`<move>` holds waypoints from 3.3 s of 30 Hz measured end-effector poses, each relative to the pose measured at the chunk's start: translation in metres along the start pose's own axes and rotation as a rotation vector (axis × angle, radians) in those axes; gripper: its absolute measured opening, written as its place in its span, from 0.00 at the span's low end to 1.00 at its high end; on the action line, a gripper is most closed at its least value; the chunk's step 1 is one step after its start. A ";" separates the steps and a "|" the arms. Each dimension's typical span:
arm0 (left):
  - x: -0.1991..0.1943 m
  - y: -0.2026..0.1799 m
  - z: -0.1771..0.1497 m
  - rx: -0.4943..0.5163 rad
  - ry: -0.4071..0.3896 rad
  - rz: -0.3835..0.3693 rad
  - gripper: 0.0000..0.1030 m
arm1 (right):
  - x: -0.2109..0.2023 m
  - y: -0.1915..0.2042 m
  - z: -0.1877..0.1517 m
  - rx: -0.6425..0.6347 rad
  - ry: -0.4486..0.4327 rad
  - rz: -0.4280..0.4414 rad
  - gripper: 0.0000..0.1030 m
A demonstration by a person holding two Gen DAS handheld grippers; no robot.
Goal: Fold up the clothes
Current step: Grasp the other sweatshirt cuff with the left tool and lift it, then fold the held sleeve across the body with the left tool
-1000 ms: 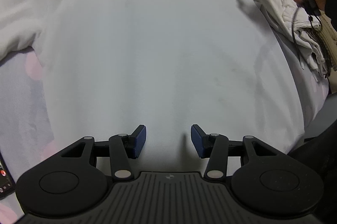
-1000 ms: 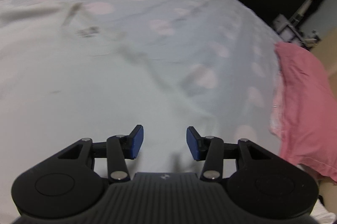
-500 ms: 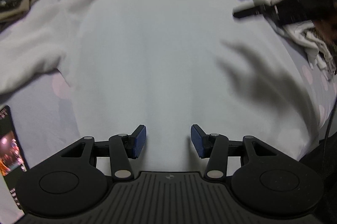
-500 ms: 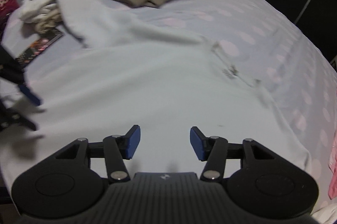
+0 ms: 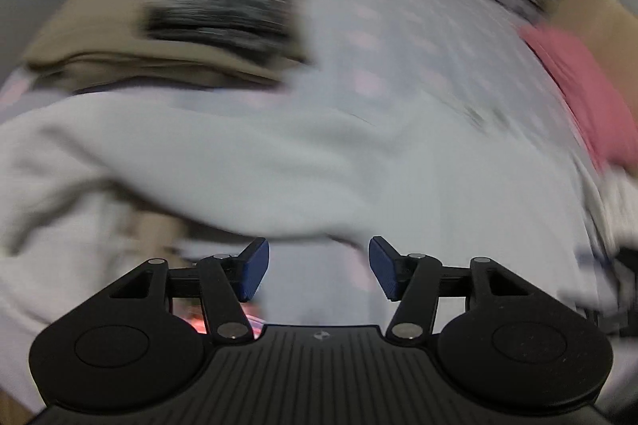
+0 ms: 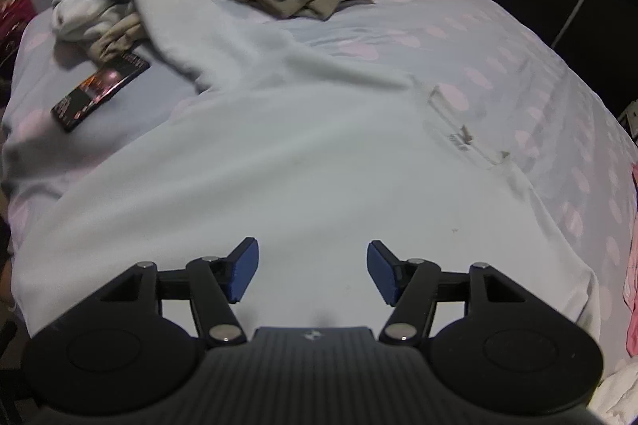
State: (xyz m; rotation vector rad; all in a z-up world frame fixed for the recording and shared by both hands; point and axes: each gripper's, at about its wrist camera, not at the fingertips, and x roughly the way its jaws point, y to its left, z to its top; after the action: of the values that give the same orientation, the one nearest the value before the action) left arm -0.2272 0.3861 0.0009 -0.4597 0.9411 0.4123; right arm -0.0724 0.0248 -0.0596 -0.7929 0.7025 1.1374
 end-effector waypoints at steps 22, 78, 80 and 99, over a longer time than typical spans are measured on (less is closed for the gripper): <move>-0.025 0.233 -0.015 -0.615 -0.179 0.068 0.47 | 0.016 0.032 0.004 -0.094 0.026 0.050 0.63; 0.115 -0.387 -0.144 0.484 -0.006 -0.255 0.39 | -0.051 -0.112 -0.095 0.081 0.180 -0.171 0.65; 0.105 -0.367 -0.154 0.470 -0.039 -0.239 0.47 | -0.047 -0.111 -0.096 0.084 0.188 -0.173 0.65; 0.138 -0.170 -0.105 -0.164 -0.044 -0.188 0.47 | 0.033 -0.086 -0.033 0.178 0.131 0.083 0.64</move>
State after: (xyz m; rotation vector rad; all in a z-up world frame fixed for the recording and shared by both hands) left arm -0.1355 0.2075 -0.1353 -0.6801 0.8165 0.3290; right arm 0.0161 -0.0041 -0.0889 -0.6967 0.9394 1.0872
